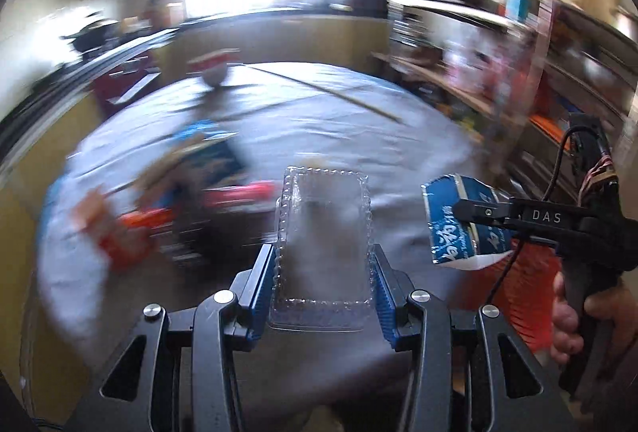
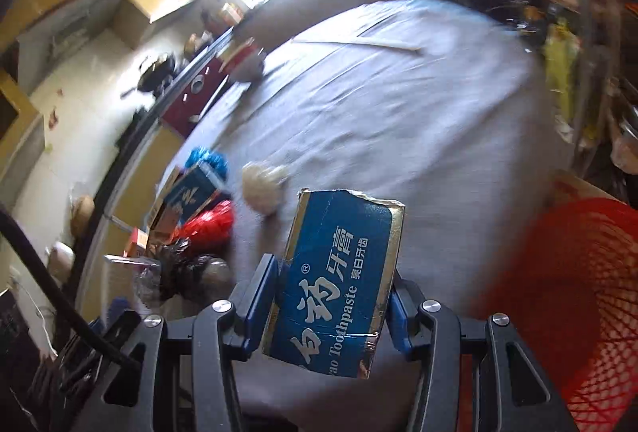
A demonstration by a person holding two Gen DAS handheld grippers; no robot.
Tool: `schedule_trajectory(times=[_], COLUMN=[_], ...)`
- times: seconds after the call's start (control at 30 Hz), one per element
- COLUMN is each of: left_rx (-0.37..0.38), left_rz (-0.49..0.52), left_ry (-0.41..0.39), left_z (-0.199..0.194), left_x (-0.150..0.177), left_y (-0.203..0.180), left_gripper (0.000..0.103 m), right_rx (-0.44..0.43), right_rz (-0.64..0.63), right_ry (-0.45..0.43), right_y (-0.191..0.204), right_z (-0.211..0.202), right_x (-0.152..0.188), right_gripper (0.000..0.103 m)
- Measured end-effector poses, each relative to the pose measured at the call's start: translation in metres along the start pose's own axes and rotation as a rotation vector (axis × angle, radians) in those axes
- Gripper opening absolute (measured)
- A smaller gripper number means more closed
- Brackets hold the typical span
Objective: Collect trash
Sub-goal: 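Carry both items to the red basket and open both tools to drop them, then grasp the black plastic bag with the left tool while the right tool grasps the white tissue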
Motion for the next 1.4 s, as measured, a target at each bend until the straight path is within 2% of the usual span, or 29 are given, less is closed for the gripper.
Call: schedule_trajectory(times=[0.17, 0.33, 0.4, 0.47, 0.57, 0.63, 0.77, 1.0, 1.1, 1.27, 1.4], left_rx=[0.157, 0.276, 0.292, 0.3, 0.319, 0.32, 0.266, 0.137, 0.077, -0.065, -0.101], left_rz=[0.133, 0.258, 0.307, 0.344, 0.329, 0.307, 0.267, 0.136, 0.039, -0.139, -0.337], left_ry=[0.073, 0.172, 0.198, 0.229, 0.261, 0.265, 0.209, 0.144, 0.119, 0.111, 0.15], left_z=[0.026, 0.055, 0.064, 0.073, 0.079, 0.077, 0.059, 0.026, 0.01, 0.0, 0.002], left_x=[-0.01, 0.003, 0.01, 0.018, 0.023, 0.021, 0.012, 0.011, 0.018, 0.03, 0.036], left_y=[-0.084, -0.166, -0.191, -0.207, -0.212, -0.204, -0.177, -0.086, -0.034, 0.055, 0.123], left_gripper=[0.048, 0.049, 0.05, 0.056, 0.061, 0.062, 0.063, 0.064, 0.066, 0.07, 0.073], right_rx=[0.056, 0.145, 0.157, 0.163, 0.14, 0.142, 0.136, 0.051, -0.004, -0.093, -0.169], right_rz=[0.063, 0.208, 0.261, 0.328, 0.37, 0.35, 0.307, 0.197, 0.144, 0.036, -0.022], right_ry=[-0.066, -0.063, -0.051, -0.05, -0.071, -0.082, -0.119, -0.155, -0.145, -0.072, -0.013], right_y=[-0.064, -0.132, -0.15, -0.17, -0.183, -0.182, -0.174, -0.129, -0.102, -0.047, -0.006], right_z=[-0.064, -0.102, -0.106, -0.111, -0.121, -0.124, -0.13, -0.12, -0.106, -0.063, -0.025], right_x=[0.011, 0.04, 0.048, 0.055, 0.057, 0.053, 0.044, 0.023, 0.013, 0.003, 0.001], right_gripper=[0.053, 0.057, 0.058, 0.058, 0.061, 0.062, 0.062, 0.062, 0.063, 0.062, 0.062])
Point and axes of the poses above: each gripper's, at about its wrist camera, not at the fingertips, and z roughly the way its jaws point, y to its left, x to its underside, the point moved 3 cm from there along z, roughly the way its jaws point, and after that the axes turned 10 degrees about -x, right-handed, at the moved point
